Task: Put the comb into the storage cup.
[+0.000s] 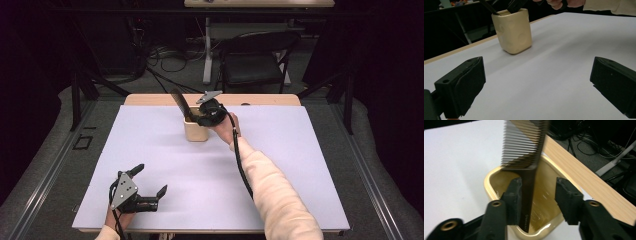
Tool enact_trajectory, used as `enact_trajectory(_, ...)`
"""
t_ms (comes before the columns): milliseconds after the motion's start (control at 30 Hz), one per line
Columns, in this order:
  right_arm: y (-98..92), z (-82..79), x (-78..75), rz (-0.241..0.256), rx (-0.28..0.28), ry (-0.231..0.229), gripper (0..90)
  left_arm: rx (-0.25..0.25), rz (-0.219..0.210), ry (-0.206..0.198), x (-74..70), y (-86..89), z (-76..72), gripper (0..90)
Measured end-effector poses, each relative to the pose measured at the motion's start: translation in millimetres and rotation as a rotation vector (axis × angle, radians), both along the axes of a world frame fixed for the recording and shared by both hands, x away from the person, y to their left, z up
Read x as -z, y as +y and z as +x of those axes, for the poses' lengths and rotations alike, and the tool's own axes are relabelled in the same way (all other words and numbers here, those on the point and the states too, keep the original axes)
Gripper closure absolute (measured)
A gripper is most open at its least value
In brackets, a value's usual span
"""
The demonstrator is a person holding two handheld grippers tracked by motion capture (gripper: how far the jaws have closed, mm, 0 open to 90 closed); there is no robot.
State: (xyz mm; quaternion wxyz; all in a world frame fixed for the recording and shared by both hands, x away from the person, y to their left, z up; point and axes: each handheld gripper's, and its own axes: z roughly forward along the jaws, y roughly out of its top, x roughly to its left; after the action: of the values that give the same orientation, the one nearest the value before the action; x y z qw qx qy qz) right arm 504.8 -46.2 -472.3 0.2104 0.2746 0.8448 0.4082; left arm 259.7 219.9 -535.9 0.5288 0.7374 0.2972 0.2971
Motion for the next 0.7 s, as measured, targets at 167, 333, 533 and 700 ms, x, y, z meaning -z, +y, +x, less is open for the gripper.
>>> enact_trajectory(167,-6.6,-4.5,-12.5,0.023,0.007,0.013,44.7,-0.002,0.000,0.000,-0.1,-0.1,-0.2,0.2)
enact_trajectory(333,-11.7,-10.1,-21.8,0.041,0.005,0.058,30.6,0.001,-0.001,0.001,-0.1,-0.7,-0.2,0.2)
enact_trajectory(533,-17.4,-19.2,-31.7,0.052,-0.018,0.090,18.4,0.000,0.002,-0.002,-0.5,-0.9,-0.3,0.2)
enact_trajectory(700,-22.1,-28.9,-36.4,0.045,-0.046,0.106,13.5,0.002,0.005,-0.002,-0.5,-1.3,0.0,0.2)
